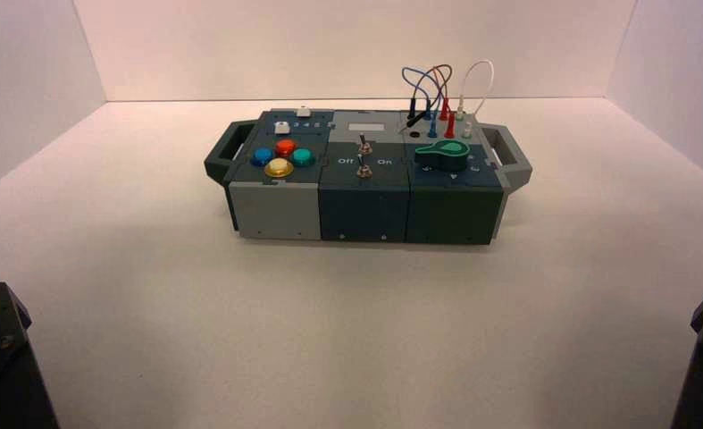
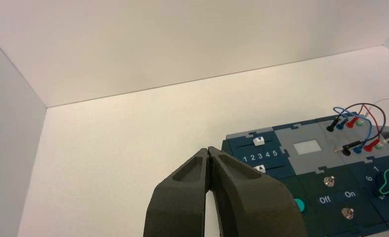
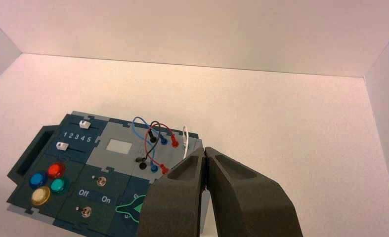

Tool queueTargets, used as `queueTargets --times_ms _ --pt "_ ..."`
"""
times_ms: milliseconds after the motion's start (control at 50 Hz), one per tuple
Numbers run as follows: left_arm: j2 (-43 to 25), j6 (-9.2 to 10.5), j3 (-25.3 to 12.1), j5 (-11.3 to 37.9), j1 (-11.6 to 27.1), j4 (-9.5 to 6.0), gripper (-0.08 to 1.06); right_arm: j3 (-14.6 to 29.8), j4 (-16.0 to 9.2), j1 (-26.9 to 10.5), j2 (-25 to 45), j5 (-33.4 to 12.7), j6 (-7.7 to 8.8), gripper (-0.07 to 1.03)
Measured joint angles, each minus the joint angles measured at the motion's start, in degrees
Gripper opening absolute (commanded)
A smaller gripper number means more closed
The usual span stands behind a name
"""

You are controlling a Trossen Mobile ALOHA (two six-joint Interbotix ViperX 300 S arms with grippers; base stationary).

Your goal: Push the green button with the right gripper.

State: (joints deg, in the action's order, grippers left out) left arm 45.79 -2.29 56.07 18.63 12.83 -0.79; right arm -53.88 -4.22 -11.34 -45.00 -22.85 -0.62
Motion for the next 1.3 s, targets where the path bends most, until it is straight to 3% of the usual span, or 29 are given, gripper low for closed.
queueTargets --times_ms 360,480,680,940,1140,1300 --pt "0.0 -0.26 0.0 0.6 -0.4 0.0 -0.03 0.0 -0.4 -0.1 0.2 -0.1 0.0 -0.03" --pt "-0.9 -0.26 0.0 2.4 -0.3 0.0 -0.03 0.0 -1.1 -1.8 1.2 -0.1 0.0 -0.03" --pt "-4.4 -0.26 -0.8 6.3 0.5 0.0 -0.03 1.7 -2.0 -8.9 6.9 -1.8 0.0 -0.03" --pt "-10.6 -0.35 -2.8 10.8 5.4 0.0 -0.03 7.3 -2.3 -20.3 15.7 -5.4 0.0 -0.03" --pt "-13.7 -0.44 -3.6 12.1 7.4 0.0 -0.03 11.0 -4.5 -24.4 22.9 -5.8 -0.09 -0.03" --pt "-13.9 -0.44 -3.7 12.2 7.5 0.0 -0.03 14.4 -4.8 -27.3 29.7 -5.8 -0.09 -0.03"
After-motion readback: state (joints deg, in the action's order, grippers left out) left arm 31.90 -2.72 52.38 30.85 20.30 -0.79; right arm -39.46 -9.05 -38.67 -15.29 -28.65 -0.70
